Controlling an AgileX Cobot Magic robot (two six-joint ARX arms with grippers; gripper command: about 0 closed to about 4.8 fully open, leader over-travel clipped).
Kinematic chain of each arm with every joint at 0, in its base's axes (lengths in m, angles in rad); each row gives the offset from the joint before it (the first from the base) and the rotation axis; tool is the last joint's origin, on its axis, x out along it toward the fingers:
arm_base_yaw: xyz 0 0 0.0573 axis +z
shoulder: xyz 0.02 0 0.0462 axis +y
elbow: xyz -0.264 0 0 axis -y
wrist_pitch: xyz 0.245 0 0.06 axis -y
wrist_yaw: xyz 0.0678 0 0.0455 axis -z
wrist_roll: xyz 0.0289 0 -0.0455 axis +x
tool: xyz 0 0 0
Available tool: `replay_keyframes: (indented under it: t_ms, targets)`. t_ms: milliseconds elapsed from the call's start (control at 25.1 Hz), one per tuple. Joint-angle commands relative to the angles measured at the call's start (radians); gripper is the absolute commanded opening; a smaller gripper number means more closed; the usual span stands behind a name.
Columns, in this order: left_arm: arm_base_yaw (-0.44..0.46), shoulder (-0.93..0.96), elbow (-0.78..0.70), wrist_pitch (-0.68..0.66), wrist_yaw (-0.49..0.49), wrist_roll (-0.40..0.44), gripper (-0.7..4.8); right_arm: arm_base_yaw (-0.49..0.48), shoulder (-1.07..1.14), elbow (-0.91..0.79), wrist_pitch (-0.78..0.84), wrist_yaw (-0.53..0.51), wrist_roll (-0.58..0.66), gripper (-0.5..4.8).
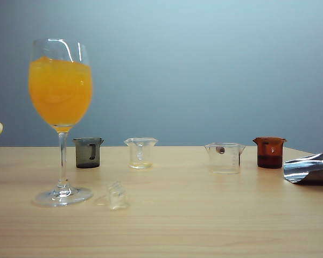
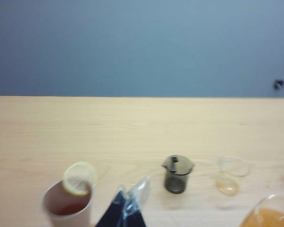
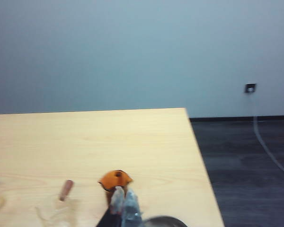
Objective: Pick up the fourth measuring cup from the left, pour the grenadine inside into the goblet, and finally put the measuring cup back in its original place.
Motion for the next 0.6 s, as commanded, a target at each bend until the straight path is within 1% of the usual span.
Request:
replay_keyframes:
  t_ms: [40, 80, 159, 199, 239, 319, 359, 399, 439, 518, 598]
  targets:
    - [-0.014, 0.127, 0.119, 0.001, 0.063, 0.003, -0.05, 0.008, 0.123, 0.089, 0.005, -0.066, 0.024, -0.06]
    - [-0.024, 0.159, 0.146, 0.0, 0.072, 0.003, -0.05, 0.015, 0.154, 0.108, 0.007, -0.079, 0.03, -0.06]
    - [-0.059, 0.222, 0.203, -0.006, 0.08, 0.003, -0.05, 0.042, 0.221, 0.139, 0.011, -0.073, 0.03, -0.06]
    - [-0.114, 0.279, 0.255, -0.016, 0.077, 0.003, -0.05, 0.08, 0.274, 0.149, 0.033, -0.06, 0.03, -0.06]
    - [-0.143, 0.304, 0.275, -0.017, 0.076, 0.004, -0.05, 0.101, 0.297, 0.149, 0.045, -0.047, 0.03, -0.06]
    - [-0.287, 0.391, 0.322, -0.018, 0.034, 0.008, -0.05, 0.201, 0.378, 0.142, 0.095, 0.067, 0.03, -0.06]
    - [-0.335, 0.415, 0.327, -0.017, 0.026, 0.009, -0.05, 0.231, 0.396, 0.136, 0.123, 0.097, 0.03, -0.06]
    - [-0.412, 0.446, 0.327, -0.019, 0.003, 0.021, -0.05, 0.271, 0.419, 0.116, 0.182, 0.133, 0.031, -0.06]
    - [-0.497, 0.48, 0.327, -0.021, -0.053, 0.024, -0.05, 0.299, 0.445, 0.082, 0.254, 0.145, 0.056, -0.06]
    - [-0.571, 0.512, 0.327, -0.021, -0.09, 0.029, -0.05, 0.306, 0.474, 0.036, 0.312, 0.151, 0.103, -0.06]
    - [-0.619, 0.536, 0.327, -0.012, -0.105, 0.029, -0.05, 0.306, 0.503, -0.006, 0.341, 0.168, 0.137, -0.06]
